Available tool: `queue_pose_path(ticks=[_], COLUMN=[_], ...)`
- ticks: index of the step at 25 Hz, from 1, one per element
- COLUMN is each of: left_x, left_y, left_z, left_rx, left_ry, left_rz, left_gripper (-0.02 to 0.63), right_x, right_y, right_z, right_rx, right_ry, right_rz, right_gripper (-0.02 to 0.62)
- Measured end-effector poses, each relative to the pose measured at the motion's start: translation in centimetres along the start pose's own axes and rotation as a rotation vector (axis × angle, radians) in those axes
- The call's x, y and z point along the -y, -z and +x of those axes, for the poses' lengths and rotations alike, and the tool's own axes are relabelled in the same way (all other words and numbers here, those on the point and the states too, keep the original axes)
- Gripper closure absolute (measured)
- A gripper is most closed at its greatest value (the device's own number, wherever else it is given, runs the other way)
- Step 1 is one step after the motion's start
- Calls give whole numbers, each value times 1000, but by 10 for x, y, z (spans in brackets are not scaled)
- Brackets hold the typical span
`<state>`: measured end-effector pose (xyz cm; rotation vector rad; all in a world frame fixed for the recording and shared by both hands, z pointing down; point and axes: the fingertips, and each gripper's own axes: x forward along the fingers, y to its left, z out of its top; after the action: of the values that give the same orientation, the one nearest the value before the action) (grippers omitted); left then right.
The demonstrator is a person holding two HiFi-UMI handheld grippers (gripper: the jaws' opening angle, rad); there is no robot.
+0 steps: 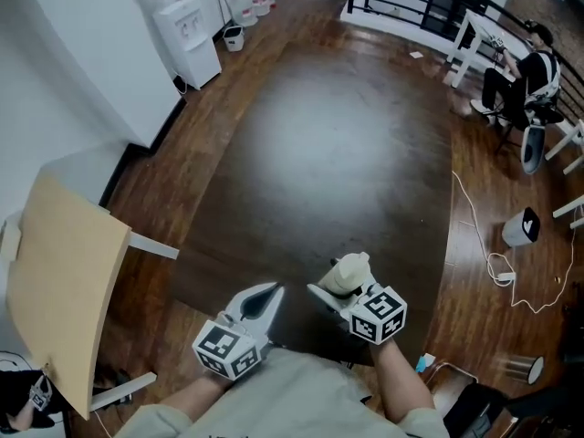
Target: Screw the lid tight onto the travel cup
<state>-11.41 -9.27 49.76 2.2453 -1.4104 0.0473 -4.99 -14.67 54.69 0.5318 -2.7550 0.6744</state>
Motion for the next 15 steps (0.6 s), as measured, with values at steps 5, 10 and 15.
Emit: queue_pose_path(ticks=[5,10,15], left_x=[4,24,52], left_y=[-20,-48,-80], left_z=[-5,-13,-24], left_rx=[69,94,74], left_ry=[52,192,398], left_rz=[-36,-80,-103], left_gripper=[604,603,595], right_x=[-56,-106,-143], right_y=[-14,-19,-32], right_z=[-21,-43,-59], right_rx=[-57,-139,-186], right_ry=[-213,-409,-586], right_rz=[70,118,150], right_gripper=[270,270,270])
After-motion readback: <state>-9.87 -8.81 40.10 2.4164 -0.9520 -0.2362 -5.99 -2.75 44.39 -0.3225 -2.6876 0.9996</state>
